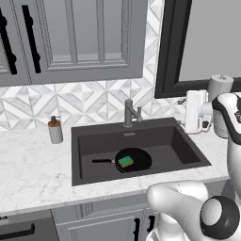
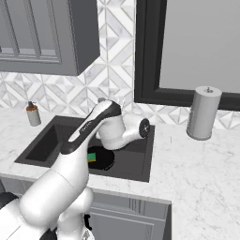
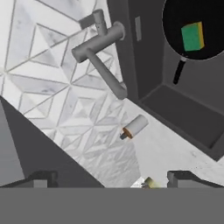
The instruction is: Pick the pan and sponge and place them into the sink. Then turn on the water.
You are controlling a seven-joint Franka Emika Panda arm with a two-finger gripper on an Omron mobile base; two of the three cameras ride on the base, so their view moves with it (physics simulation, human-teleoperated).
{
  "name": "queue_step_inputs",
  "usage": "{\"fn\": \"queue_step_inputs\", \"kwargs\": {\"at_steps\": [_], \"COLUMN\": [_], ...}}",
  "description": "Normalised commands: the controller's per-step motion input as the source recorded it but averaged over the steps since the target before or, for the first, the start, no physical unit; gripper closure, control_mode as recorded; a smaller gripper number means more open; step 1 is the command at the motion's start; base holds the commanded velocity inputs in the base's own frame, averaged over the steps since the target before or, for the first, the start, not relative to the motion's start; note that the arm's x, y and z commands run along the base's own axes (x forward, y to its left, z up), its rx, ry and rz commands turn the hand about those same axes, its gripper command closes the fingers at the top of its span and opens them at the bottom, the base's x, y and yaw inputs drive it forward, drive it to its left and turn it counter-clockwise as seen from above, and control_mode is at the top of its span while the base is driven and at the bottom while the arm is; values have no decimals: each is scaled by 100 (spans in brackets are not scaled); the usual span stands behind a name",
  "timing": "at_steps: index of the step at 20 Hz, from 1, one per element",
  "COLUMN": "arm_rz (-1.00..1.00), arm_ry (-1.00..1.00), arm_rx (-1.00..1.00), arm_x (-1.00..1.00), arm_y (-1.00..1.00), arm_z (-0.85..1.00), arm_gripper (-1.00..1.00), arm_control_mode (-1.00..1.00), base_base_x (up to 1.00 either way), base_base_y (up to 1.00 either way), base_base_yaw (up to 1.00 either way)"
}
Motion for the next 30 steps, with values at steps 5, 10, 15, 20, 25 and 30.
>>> {"fn": "queue_step_inputs", "kwargs": {"at_steps": [5, 10, 15, 20, 25, 30], "arm_rz": [-3, -3, -9, -13, -12, -1], "arm_ry": [21, 36, 32, 29, 17, 0], "arm_rx": [44, 37, 29, 18, 7, 0], "arm_x": [9, 17, 11, 3, 8, 26], "arm_y": [-16, -3, 0, 0, 0, 0], "arm_z": [-1, -4, -5, -12, -19, -21], "arm_gripper": [-100, -100, -100, -100, -100, -100], "arm_control_mode": [-100, -100, -100, -100, -100, -100], "base_base_x": [0, 0, 0, 0, 0, 0], "base_base_y": [0, 0, 0, 0, 0, 0], "base_base_yaw": [0, 0, 0, 0, 0, 0]}}
